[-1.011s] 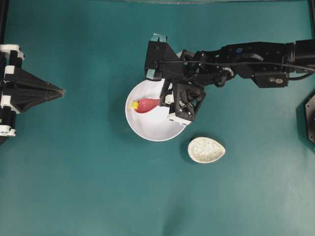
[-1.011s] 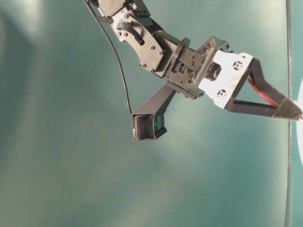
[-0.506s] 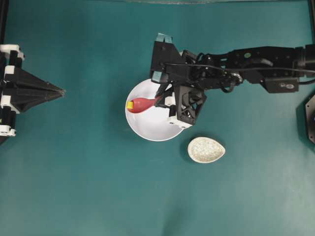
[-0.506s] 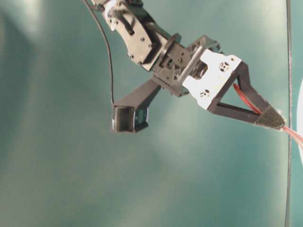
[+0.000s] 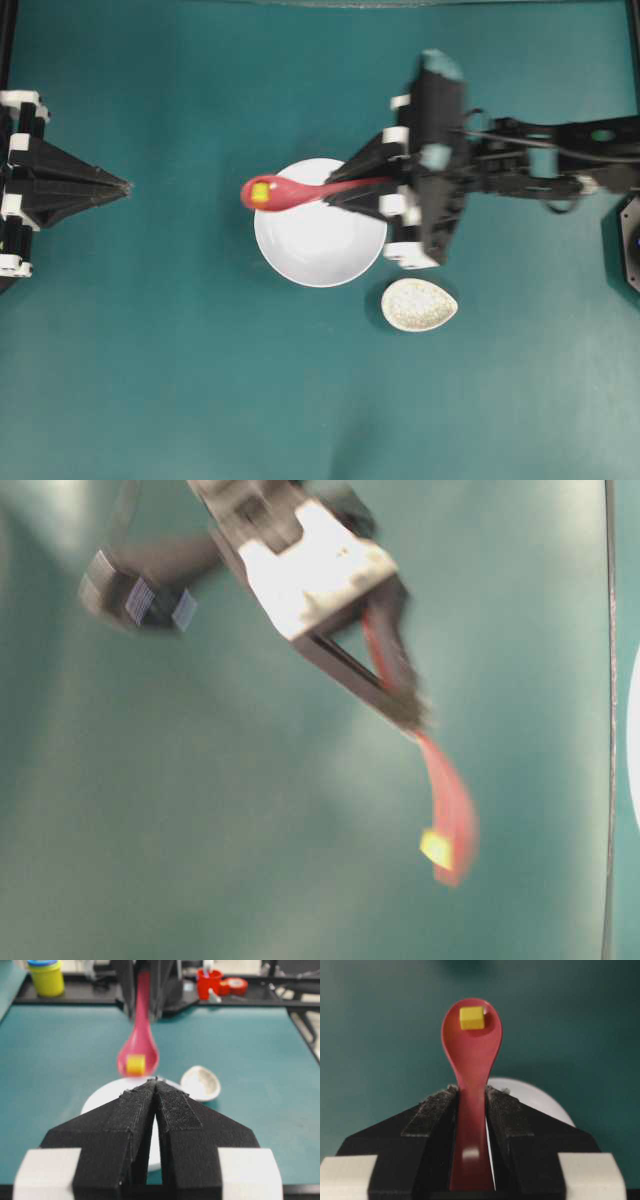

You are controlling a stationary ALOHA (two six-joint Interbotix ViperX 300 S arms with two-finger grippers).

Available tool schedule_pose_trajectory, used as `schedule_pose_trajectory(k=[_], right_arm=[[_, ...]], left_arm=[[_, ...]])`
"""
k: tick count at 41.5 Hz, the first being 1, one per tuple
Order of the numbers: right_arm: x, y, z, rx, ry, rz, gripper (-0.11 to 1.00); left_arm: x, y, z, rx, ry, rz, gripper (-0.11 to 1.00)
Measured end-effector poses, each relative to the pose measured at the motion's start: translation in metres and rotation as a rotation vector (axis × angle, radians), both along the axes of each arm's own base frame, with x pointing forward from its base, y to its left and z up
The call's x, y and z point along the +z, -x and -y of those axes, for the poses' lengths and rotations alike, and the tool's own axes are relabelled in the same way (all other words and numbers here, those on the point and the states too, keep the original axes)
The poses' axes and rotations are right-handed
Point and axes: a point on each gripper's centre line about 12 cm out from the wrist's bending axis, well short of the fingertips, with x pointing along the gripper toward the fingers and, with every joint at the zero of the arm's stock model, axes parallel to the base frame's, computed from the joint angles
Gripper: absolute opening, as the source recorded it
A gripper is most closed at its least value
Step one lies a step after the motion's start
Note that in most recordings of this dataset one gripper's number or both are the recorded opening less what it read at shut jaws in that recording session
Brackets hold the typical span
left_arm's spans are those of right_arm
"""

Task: Scoop the yellow hexagonal prism block from the bowl with a spoon using the right arm.
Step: 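Raise the spoon with the yellow block above the bowl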

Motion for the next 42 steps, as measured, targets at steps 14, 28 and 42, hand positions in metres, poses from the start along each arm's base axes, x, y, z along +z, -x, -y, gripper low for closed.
schedule_pose_trajectory(k=[14,28,42], right_arm=[[0.014,0.034,0.0,-0.013,0.005,0.073,0.24],[0.014,0.035,0.0,-0.014,0.005,0.071,0.24],[0.014,0.035,0.0,-0.014,0.005,0.071,0.24]], left_arm=[[0.0,0.0,0.0,0.002,0.0,-0.002,0.01],[0.0,0.0,0.0,0.002,0.0,-0.002,0.01],[0.0,0.0,0.0,0.002,0.0,-0.003,0.01]])
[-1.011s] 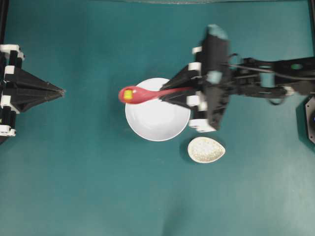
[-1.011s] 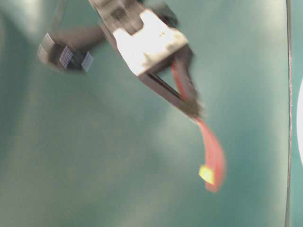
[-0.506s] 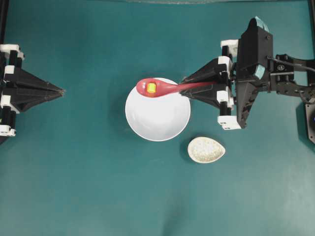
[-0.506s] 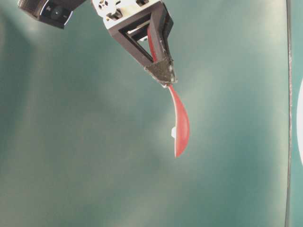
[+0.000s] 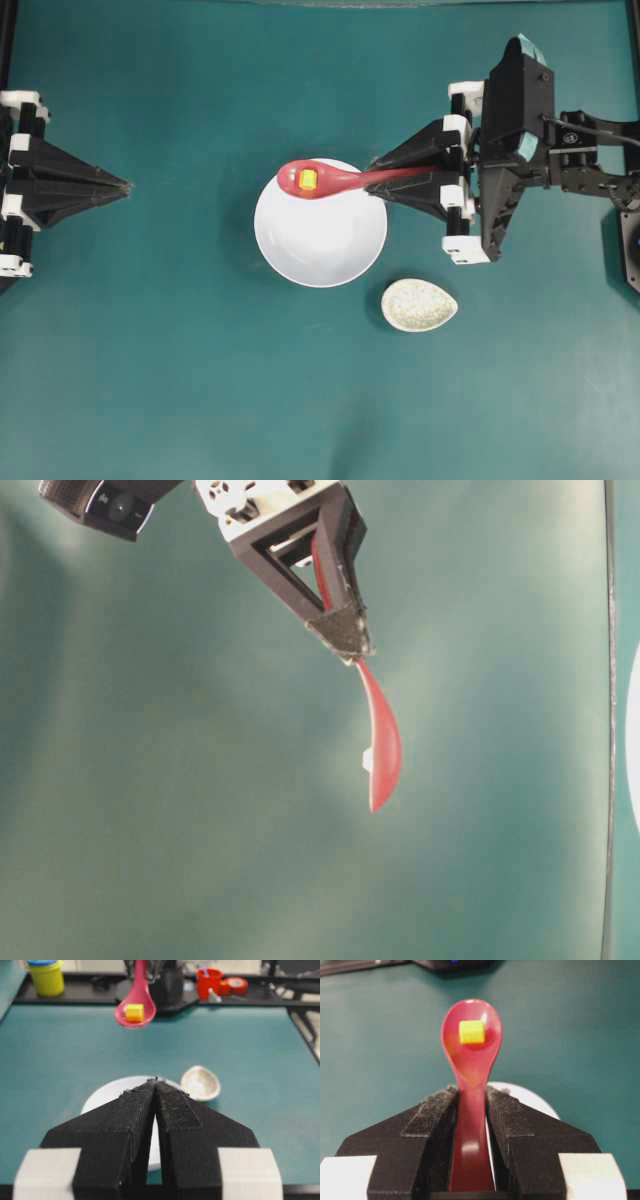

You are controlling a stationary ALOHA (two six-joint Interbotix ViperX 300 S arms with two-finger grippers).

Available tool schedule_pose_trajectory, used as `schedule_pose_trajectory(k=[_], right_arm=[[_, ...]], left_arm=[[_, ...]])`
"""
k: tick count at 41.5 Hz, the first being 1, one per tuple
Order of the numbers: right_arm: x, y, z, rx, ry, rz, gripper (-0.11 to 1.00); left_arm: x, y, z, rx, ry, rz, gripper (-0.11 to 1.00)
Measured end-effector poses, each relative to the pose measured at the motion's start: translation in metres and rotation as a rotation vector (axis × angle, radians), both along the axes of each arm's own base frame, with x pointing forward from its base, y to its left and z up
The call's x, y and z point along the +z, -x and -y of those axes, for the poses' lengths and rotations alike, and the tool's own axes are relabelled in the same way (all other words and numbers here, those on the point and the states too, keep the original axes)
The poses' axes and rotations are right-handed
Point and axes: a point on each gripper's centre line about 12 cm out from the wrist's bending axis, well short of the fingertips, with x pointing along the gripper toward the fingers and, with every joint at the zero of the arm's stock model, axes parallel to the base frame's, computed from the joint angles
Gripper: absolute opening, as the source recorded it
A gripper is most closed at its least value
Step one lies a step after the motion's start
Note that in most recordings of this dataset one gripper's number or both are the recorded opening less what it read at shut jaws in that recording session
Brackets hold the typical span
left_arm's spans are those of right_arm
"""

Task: Scoop the yellow hexagonal prism block from the bowl with a spoon using the right arm.
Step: 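Raise the spoon with the yellow block above the bowl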

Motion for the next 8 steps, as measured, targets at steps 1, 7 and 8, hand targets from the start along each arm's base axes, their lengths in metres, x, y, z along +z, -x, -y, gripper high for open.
schedule_pose_trajectory(k=[1,7,8], right_arm=[[0.0,0.0,0.0,-0.001,-0.003,0.0,0.24],[0.0,0.0,0.0,-0.001,-0.001,0.0,0.24],[0.0,0.0,0.0,-0.001,-0.001,0.0,0.24]], left_arm=[[0.0,0.0,0.0,0.0,0.0,0.0,0.01],[0.0,0.0,0.0003,-0.002,0.0,0.0,0.01],[0.0,0.0,0.0,0.0,-0.002,0.0,0.01]])
